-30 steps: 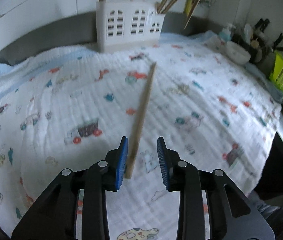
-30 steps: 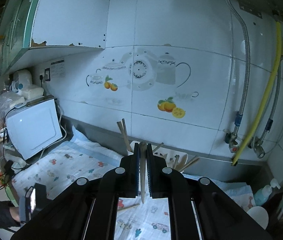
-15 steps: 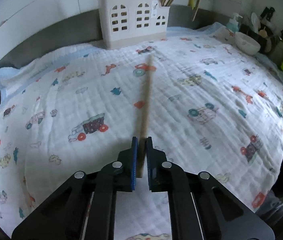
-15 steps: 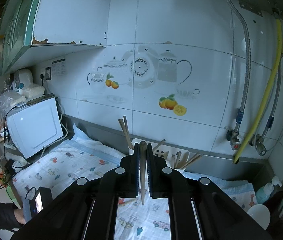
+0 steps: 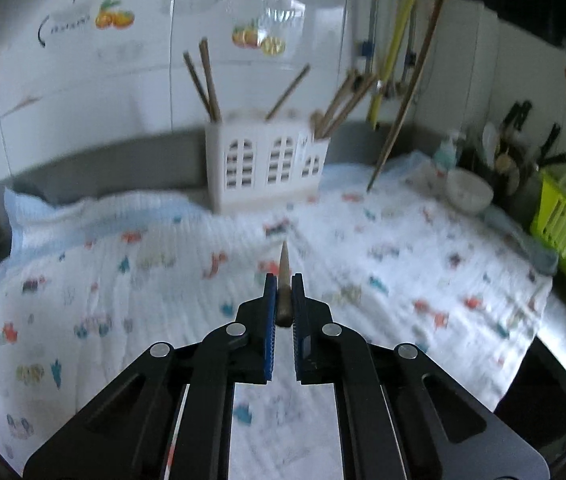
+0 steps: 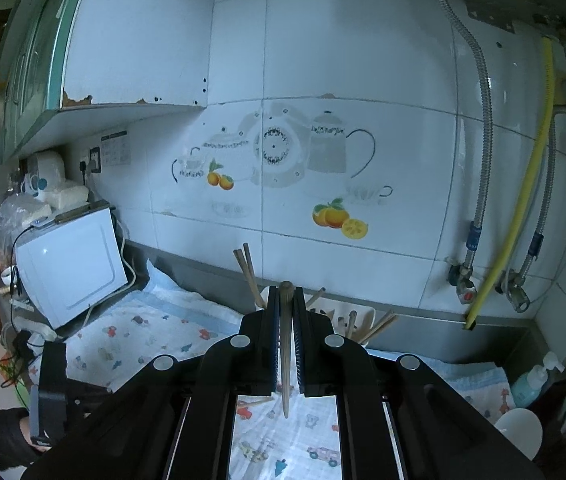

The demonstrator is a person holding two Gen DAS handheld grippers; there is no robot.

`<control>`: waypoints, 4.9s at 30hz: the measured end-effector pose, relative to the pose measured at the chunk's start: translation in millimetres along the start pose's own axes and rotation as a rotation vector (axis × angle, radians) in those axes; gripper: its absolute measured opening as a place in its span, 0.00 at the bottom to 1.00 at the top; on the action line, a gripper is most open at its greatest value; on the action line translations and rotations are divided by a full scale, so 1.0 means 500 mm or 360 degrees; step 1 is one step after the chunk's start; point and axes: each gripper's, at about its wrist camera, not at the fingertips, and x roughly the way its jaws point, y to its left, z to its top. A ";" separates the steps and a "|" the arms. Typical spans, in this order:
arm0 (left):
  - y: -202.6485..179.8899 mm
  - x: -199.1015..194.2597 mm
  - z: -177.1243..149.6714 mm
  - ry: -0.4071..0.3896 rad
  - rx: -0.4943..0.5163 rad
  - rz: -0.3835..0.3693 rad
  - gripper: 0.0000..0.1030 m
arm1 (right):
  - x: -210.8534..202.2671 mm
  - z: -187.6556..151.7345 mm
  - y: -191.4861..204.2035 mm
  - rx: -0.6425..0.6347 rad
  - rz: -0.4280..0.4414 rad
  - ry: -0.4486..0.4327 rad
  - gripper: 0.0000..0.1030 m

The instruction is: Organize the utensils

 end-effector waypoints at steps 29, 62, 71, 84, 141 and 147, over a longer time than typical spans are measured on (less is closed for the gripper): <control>0.007 -0.014 0.317 -0.0339 0.0080 0.0032 0.05 | 0.108 0.120 -0.072 0.0010 -0.0190 -0.0117 0.06; 0.078 0.155 0.522 -0.0548 0.0022 0.0190 0.05 | 0.313 0.110 -0.200 0.0176 -0.0188 -0.0152 0.07; 0.070 0.178 0.484 -0.0452 0.0058 0.0158 0.09 | 0.346 0.051 -0.206 0.0173 -0.0205 0.0014 0.07; 0.050 0.062 0.418 -0.0492 0.0043 0.0192 0.59 | 0.231 0.008 -0.175 0.0170 -0.0181 0.0047 0.34; -0.025 -0.154 -0.032 -0.0248 -0.0091 0.0218 0.95 | -0.102 -0.378 0.061 0.0188 -0.0150 0.0277 0.91; -0.022 -0.140 -0.052 -0.0220 -0.0122 0.0256 0.95 | -0.078 -0.399 0.066 0.0190 -0.0180 0.0320 0.91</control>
